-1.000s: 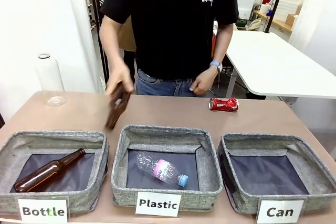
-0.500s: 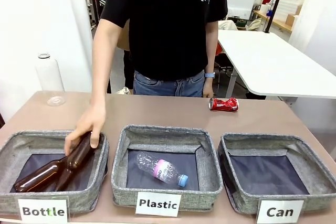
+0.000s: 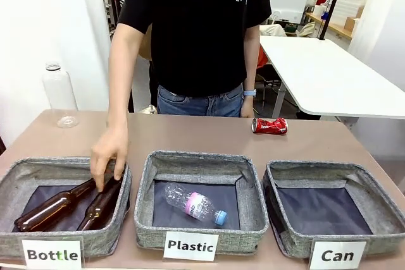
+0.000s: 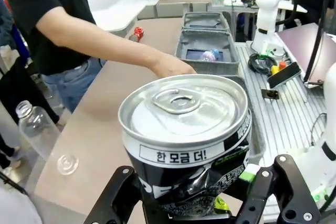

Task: Sort the can waste into the basket.
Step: Pick up the can waste from the table and place it in the right Fabric basket.

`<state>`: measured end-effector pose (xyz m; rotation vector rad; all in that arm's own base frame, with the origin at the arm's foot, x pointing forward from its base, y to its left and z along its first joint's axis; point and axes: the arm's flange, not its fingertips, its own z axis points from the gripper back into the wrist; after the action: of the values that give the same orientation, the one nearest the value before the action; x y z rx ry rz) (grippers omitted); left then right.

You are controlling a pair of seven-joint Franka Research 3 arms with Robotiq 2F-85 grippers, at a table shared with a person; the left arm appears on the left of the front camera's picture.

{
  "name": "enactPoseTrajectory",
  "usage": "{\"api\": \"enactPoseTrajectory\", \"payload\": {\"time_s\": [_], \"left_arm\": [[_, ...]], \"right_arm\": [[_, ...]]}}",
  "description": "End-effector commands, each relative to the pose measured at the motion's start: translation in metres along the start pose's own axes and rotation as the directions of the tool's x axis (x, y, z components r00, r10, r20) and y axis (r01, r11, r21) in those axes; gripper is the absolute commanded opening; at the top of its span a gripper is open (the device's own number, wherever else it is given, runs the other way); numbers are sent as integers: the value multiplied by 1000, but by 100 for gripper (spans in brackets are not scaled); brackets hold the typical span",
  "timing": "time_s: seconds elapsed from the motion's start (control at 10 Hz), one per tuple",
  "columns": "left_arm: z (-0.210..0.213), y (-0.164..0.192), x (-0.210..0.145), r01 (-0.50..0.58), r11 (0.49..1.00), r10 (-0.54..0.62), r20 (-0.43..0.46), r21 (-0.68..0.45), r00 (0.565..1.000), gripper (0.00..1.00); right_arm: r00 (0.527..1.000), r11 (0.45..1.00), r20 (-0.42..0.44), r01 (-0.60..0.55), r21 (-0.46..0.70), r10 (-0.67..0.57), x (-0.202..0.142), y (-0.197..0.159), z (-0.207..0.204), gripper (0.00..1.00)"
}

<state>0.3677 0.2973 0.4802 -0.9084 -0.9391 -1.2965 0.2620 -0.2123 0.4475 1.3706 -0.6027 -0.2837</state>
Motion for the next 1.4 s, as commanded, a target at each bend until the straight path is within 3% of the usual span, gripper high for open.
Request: {"api": "enactPoseTrajectory", "payload": {"time_s": [0.0, 0.3, 0.4, 0.6, 0.8, 1.0, 1.1, 1.3], "left_arm": [[-22, -7, 16, -26, 999, 26, -17, 39, 1000, 0], [-71, 13, 34, -159, 986, 157, 49, 52, 986, 0], [-101, 18, 42, -177, 984, 178, 48, -20, 983, 0], [-172, 12, 55, -248, 968, 247, -34, -32, 969, 0], [-218, 14, 75, -266, 947, 256, -77, -181, 964, 0], [-265, 25, 106, -212, 915, 187, -104, -343, 977, 0], [-292, 30, 117, -162, 920, 137, -95, -357, 986, 0], [-341, 32, 133, -189, 891, 148, -130, -412, 980, 0]], "right_arm": [[1000, 999, 14, -26, 21, 26, 2, 0, 0, 100], [1000, 999, 14, -26, 21, 26, 2, 0, 0, 100], [1000, 999, 14, -26, 21, 26, 2, 0, 0, 100], [1000, 999, 14, -26, 21, 26, 2, 0, 0, 100], [1000, 999, 14, -26, 21, 26, 2, 0, 0, 100], [1000, 999, 14, -26, 21, 26, 2, 0, 0, 100], [1000, 999, 14, -26, 21, 26, 2, 0, 0, 100], [1000, 999, 14, -26, 21, 26, 2, 0, 0, 100]]}}
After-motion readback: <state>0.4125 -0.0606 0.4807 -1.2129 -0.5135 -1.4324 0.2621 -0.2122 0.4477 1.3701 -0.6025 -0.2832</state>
